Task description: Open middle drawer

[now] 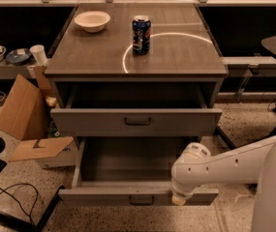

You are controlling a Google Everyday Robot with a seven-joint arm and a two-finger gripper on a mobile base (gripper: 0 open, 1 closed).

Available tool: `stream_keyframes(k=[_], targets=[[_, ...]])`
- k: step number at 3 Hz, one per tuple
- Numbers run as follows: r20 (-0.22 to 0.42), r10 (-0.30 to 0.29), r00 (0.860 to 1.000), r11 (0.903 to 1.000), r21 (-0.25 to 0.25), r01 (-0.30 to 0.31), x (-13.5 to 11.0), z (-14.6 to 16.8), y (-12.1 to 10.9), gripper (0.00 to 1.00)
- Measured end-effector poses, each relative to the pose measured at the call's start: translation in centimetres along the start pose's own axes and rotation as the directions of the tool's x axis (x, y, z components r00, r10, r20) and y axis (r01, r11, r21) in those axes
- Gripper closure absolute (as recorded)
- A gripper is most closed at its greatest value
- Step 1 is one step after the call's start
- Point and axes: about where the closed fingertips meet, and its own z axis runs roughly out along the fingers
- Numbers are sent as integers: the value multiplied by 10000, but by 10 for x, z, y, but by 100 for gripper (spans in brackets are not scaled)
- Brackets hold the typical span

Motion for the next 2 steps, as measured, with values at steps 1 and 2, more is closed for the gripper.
stream_keyframes(k=[1,2], targets=[[0,0,10000,10000,0,0,0,0,0,5],[0,0,10000,10000,-1,0,0,0,0,0]])
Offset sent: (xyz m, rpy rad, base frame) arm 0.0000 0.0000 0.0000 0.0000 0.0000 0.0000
